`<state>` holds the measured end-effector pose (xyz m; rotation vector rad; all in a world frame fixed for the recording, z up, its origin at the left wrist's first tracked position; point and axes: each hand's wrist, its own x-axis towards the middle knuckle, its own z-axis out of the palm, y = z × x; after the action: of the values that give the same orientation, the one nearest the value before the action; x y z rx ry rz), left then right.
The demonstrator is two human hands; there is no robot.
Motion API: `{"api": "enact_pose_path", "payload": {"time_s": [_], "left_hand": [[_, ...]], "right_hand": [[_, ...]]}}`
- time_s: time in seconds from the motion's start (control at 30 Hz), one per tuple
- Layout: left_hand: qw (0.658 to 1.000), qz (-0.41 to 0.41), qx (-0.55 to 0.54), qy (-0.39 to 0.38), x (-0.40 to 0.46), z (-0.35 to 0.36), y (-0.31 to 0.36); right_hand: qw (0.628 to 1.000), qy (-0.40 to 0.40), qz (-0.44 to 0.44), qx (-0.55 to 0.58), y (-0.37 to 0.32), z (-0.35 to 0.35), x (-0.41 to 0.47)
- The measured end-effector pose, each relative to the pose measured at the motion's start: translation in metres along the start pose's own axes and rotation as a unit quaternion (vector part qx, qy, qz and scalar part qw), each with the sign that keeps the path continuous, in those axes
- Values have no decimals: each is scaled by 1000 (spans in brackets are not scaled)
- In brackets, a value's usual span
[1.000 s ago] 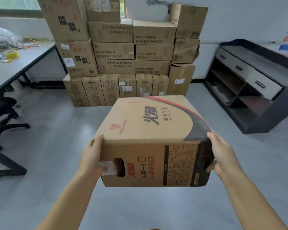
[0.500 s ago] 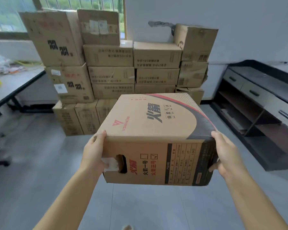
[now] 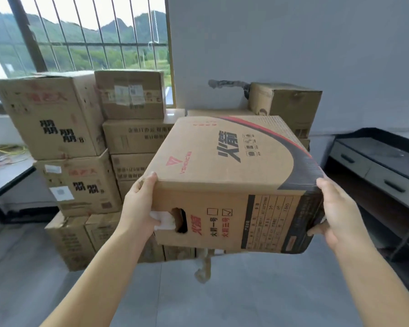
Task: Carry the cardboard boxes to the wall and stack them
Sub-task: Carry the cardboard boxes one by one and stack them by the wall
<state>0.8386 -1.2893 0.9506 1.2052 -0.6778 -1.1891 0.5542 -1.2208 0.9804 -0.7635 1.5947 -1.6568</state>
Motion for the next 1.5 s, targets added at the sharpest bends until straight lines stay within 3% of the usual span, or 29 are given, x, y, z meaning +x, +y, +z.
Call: {"api": "enact_pose_path", "payload": {"time_s": [0.3, 0.77, 1.13, 1.3, 1.5], "left_hand": [[993, 107, -45, 12, 176, 112, 66], [991, 127, -39, 24, 446, 204, 109], [994, 106, 39, 2, 626, 238, 146], [994, 79, 77, 17, 671, 236, 144], [963, 147, 223, 24, 695, 238, 135]], "right_hand": [[995, -72, -62, 42, -56, 106, 220], [991, -88, -91, 41, -70, 275, 454], [994, -69, -76, 36, -66, 413, 596], [992, -110, -55, 9, -48, 465, 650], [983, -172, -63, -21, -44, 495, 694]]}}
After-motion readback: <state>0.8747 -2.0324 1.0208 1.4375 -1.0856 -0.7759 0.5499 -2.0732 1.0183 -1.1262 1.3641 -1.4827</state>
